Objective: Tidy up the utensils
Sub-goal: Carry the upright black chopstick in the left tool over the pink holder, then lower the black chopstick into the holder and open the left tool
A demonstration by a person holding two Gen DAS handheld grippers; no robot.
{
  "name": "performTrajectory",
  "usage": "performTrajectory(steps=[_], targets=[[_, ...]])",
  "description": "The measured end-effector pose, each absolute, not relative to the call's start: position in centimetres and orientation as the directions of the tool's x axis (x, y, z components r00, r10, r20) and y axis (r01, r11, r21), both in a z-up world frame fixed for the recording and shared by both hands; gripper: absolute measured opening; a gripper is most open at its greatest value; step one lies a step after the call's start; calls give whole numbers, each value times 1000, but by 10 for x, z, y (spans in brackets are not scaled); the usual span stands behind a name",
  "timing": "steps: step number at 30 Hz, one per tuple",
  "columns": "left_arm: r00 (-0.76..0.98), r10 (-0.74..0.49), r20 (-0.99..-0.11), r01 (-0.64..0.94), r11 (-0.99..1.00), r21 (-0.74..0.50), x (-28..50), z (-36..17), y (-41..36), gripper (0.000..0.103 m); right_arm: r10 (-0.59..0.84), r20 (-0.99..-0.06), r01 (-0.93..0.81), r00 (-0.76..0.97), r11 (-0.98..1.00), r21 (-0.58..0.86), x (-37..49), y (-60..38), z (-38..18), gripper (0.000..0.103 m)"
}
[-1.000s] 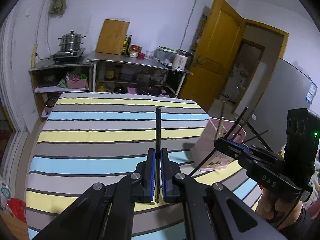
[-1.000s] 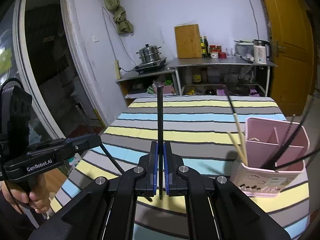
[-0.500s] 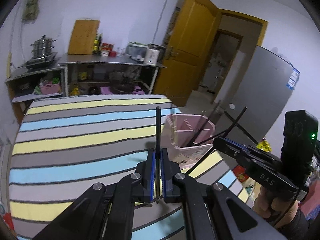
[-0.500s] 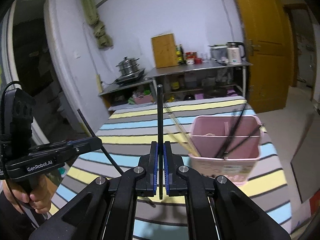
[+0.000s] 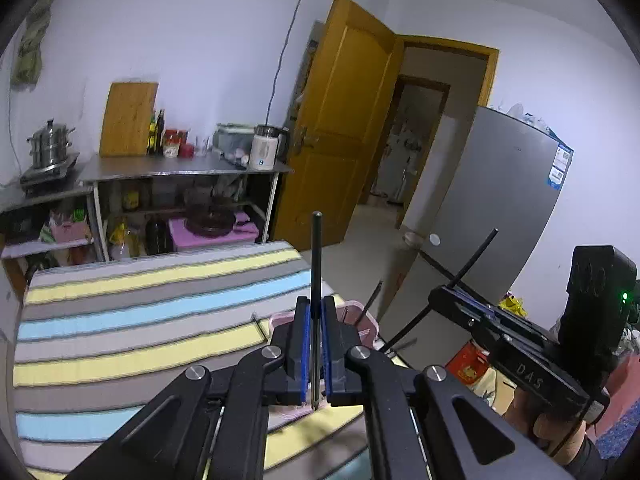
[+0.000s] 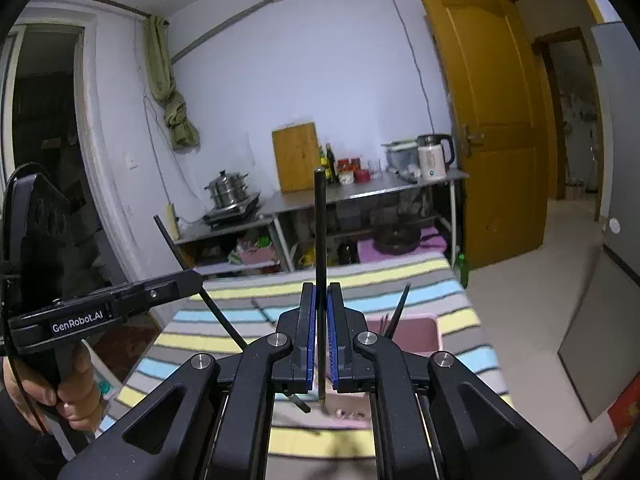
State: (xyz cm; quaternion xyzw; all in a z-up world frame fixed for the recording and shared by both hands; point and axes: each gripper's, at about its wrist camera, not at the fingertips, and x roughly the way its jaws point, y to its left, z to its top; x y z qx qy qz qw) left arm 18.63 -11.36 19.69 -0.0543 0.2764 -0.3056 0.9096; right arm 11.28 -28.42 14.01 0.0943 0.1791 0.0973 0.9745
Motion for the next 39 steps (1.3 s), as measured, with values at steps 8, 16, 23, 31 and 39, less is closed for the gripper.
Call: performTrajectory(steps=[8,16,23,31,39], targets=[[671,-575,-468,531,813,-239,218,200,-136,5,186,-328,-120,926,970,210,133,-290,136,5],[666,-563,-488,519,821,-239,250,173,-150,5,170,-357,-94,918,971,220,155,-291,117,5],[641,-565,-520,524,817,-241,267,147,-159,5,154,-383,-83,911,977,195,168,-285,101,5],[607,-558,-567,527,816,-239,277,121,-163,5,147,-441,-79,885,982,170,176,-281,81,5],[593,-546,-592,518,821,-239,278,104,-162,5,141,-488,-62,861,983,175,180,-283,69,5]])
